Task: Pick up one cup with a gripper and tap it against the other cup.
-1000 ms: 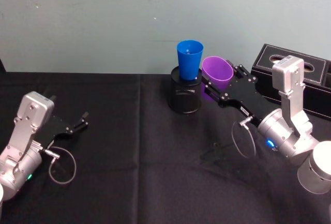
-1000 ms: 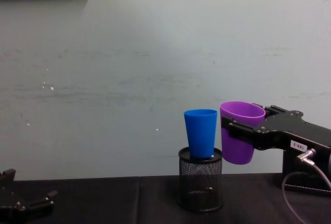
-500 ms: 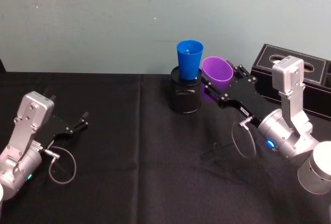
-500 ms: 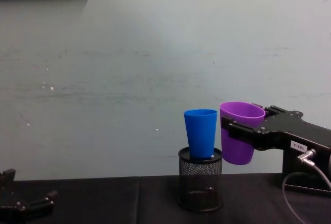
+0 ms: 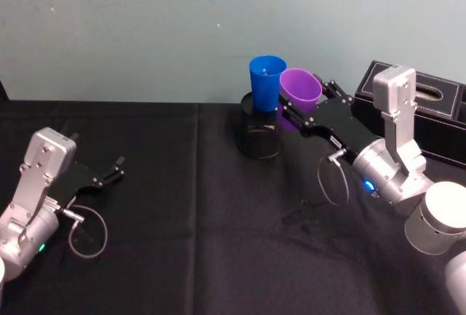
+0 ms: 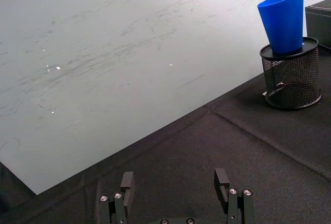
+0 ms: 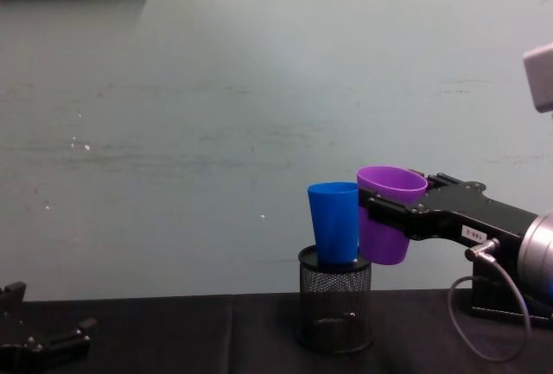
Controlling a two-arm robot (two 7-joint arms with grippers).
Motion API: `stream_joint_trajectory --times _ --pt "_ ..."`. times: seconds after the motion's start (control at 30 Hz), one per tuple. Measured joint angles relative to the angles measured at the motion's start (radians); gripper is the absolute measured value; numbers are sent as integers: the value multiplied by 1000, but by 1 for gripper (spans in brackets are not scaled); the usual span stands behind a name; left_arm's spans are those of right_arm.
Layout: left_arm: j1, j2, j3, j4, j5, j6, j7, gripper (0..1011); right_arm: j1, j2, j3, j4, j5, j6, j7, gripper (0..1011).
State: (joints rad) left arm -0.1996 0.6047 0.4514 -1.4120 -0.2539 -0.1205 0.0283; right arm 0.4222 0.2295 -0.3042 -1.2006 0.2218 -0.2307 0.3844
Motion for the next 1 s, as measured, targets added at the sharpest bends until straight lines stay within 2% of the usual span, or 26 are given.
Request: stream_joint_trajectory --times 0.43,1.0 --pt "0 0 0 0 0 0 0 1011 84 -42 -4 144 -13 -53 19 738" --pt "0 0 0 0 0 0 0 1011 140 -65 -4 231 -31 -92 35 739"
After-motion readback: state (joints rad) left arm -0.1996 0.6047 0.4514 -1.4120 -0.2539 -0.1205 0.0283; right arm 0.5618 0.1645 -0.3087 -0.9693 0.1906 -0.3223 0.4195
